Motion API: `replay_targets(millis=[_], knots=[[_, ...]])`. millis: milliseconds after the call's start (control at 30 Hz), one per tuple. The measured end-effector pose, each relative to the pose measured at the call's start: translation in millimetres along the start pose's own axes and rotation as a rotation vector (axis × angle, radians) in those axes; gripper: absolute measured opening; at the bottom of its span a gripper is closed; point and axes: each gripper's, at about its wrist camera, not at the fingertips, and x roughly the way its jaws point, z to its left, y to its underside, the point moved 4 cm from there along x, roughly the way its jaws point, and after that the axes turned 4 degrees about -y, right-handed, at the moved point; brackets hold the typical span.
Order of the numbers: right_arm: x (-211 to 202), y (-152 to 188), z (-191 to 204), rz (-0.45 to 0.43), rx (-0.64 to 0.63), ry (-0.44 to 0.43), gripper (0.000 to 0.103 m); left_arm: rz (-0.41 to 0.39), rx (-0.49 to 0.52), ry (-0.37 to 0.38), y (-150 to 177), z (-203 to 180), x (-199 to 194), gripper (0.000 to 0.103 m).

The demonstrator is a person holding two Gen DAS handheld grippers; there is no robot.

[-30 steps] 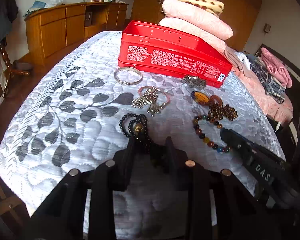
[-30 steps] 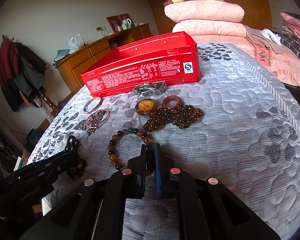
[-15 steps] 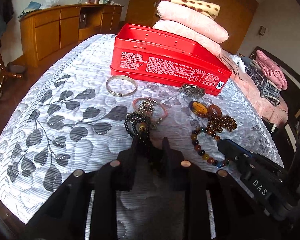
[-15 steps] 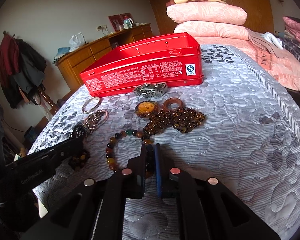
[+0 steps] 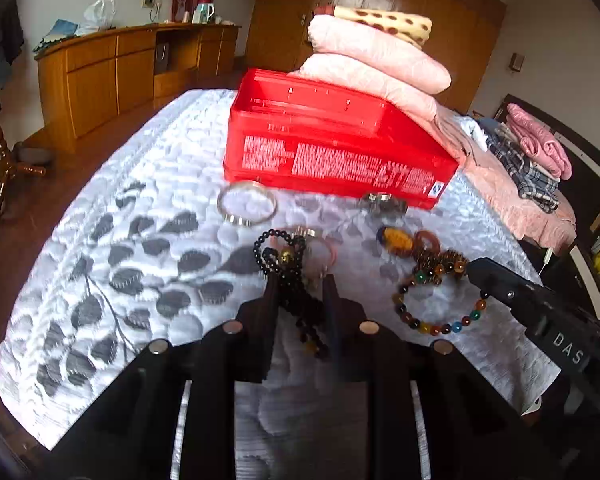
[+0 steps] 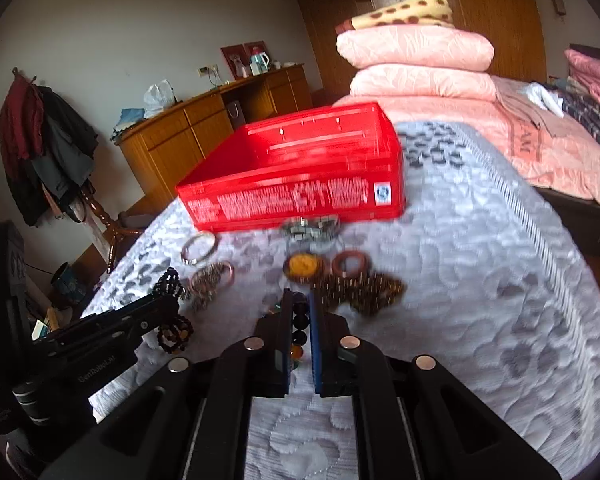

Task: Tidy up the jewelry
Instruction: 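Lift both pieces into the red tin and open both tools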

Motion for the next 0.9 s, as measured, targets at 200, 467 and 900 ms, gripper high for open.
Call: replay_targets(millis=[200, 467, 900], knots=[[-5.5, -23.6, 3.7, -0.029, -0.022, -0.003, 0.008, -0.045, 0.008, 0.018, -23.9, -1.2, -6.1, 0.021], [-14.9, -79.0, 10.6, -0.120, -0.077, -0.002, 0.008, -0.137, 0.041, 0.027, -77.8, -9.5, -11.9, 0.021], [40.0, -153.5, 0.6, -0.152, -0.058, -0.023, 0.008, -0.132, 0.081, 0.050, -157.7, -23.9, 45.6, 0.021]])
